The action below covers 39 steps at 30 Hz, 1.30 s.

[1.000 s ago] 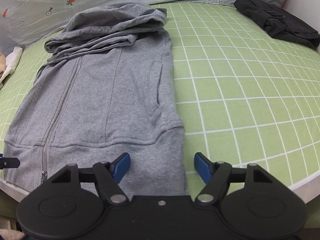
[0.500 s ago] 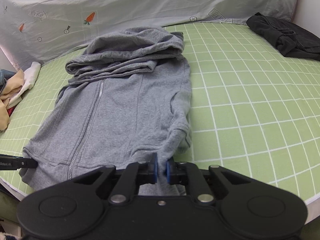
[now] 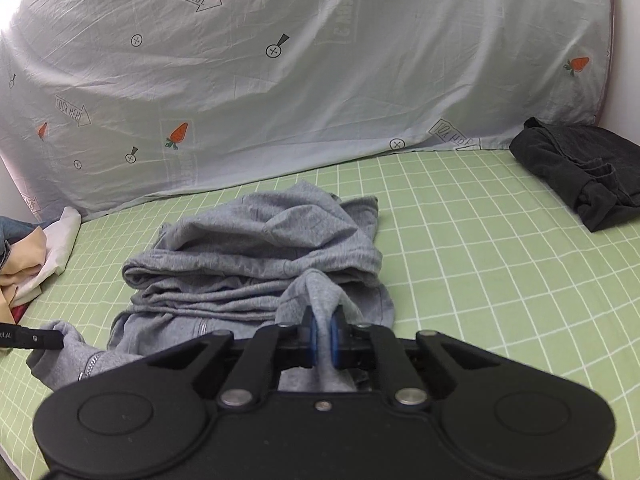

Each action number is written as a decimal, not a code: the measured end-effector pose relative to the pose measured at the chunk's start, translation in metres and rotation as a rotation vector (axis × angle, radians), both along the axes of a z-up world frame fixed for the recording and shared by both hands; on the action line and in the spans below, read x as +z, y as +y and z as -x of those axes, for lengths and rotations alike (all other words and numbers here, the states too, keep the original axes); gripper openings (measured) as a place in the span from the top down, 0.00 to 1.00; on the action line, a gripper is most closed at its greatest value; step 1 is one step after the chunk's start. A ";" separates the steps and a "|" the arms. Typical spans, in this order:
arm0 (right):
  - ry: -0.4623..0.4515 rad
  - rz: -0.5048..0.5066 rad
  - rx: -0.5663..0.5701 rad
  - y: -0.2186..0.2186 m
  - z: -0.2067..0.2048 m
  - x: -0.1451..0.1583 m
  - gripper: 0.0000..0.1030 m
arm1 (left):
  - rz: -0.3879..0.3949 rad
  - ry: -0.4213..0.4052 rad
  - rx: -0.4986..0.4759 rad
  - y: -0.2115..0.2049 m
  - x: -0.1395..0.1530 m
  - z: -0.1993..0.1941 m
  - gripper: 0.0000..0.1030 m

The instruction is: Fold clothes

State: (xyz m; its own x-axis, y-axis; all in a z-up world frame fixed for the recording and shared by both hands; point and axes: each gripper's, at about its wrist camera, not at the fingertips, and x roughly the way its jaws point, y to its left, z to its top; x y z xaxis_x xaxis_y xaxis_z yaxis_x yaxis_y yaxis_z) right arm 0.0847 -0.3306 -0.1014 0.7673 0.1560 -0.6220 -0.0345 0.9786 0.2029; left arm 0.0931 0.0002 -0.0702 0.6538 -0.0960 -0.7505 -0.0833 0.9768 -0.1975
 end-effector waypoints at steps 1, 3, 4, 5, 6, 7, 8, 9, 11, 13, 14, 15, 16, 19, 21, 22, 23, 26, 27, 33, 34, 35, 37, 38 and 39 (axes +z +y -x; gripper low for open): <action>-0.011 -0.005 -0.010 -0.002 -0.009 0.003 0.94 | 0.007 -0.013 0.003 0.001 0.005 -0.008 0.93; -0.029 -0.024 -0.030 -0.007 -0.026 0.009 0.94 | 0.024 -0.044 0.010 0.005 0.016 -0.026 0.93; -0.040 -0.037 -0.042 -0.011 -0.037 0.012 0.94 | 0.037 -0.065 0.014 0.007 0.022 -0.038 0.93; -0.051 -0.048 -0.052 -0.013 -0.047 0.015 0.94 | 0.049 -0.084 0.015 0.008 0.028 -0.049 0.93; -0.063 -0.055 -0.059 -0.015 -0.057 0.018 0.94 | 0.054 -0.098 0.011 0.009 0.032 -0.061 0.93; -0.074 -0.060 -0.065 -0.016 -0.067 0.020 0.94 | 0.049 -0.109 0.006 0.008 0.033 -0.076 0.93; -0.081 -0.060 -0.068 -0.016 -0.079 0.020 0.94 | 0.046 -0.113 0.004 0.008 0.032 -0.091 0.93; -0.085 -0.058 -0.069 -0.016 -0.092 0.020 0.94 | 0.047 -0.096 0.010 0.008 0.025 -0.105 0.93; -0.062 -0.043 -0.069 -0.013 -0.120 0.008 0.94 | 0.049 -0.062 0.021 0.010 0.010 -0.132 0.93; -0.002 -0.031 -0.078 -0.011 -0.148 -0.011 0.94 | 0.055 -0.029 0.035 0.012 -0.004 -0.159 0.93; 0.035 -0.034 -0.088 -0.011 -0.162 -0.020 0.93 | 0.072 -0.014 0.045 0.018 -0.011 -0.170 0.93; 0.062 -0.045 -0.097 -0.012 -0.173 -0.027 0.93 | 0.086 -0.002 0.055 0.024 -0.017 -0.179 0.92; 0.078 -0.061 -0.100 -0.013 -0.183 -0.033 0.92 | 0.090 0.005 0.062 0.030 -0.022 -0.186 0.92; 0.084 -0.072 -0.114 -0.015 -0.205 -0.042 0.78 | 0.126 0.023 0.086 0.044 -0.031 -0.200 0.88; 0.066 -0.070 -0.145 -0.021 -0.215 -0.039 0.56 | 0.187 0.032 0.114 0.052 -0.034 -0.204 0.84; 0.058 -0.070 -0.162 -0.024 -0.220 -0.037 0.55 | 0.214 0.036 0.126 0.056 -0.036 -0.205 0.82; 0.053 -0.075 -0.178 -0.029 -0.223 -0.035 0.54 | 0.231 0.034 0.132 0.058 -0.036 -0.204 0.82; 0.041 -0.061 -0.213 -0.036 -0.221 -0.029 0.42 | 0.244 0.014 0.148 0.062 -0.032 -0.196 0.74; 0.038 -0.050 -0.224 -0.037 -0.217 -0.027 0.38 | 0.228 -0.006 0.176 0.064 -0.028 -0.190 0.60; 0.066 -0.067 -0.262 -0.041 -0.177 -0.029 0.35 | 0.172 -0.064 0.217 0.081 -0.018 -0.164 0.32; 0.074 -0.067 -0.268 -0.039 -0.171 -0.030 0.35 | 0.159 -0.045 0.203 0.078 -0.021 -0.162 0.32; 0.082 -0.072 -0.270 -0.038 -0.167 -0.033 0.39 | 0.146 -0.027 0.189 0.076 -0.025 -0.161 0.31; 0.098 -0.087 -0.270 -0.037 -0.160 -0.037 0.44 | 0.134 0.012 0.155 0.067 -0.035 -0.160 0.31; 0.106 -0.094 -0.271 -0.036 -0.156 -0.040 0.47 | 0.134 0.034 0.134 0.061 -0.042 -0.159 0.31; 0.114 -0.101 -0.271 -0.035 -0.152 -0.042 0.50 | 0.132 0.055 0.114 0.055 -0.048 -0.159 0.31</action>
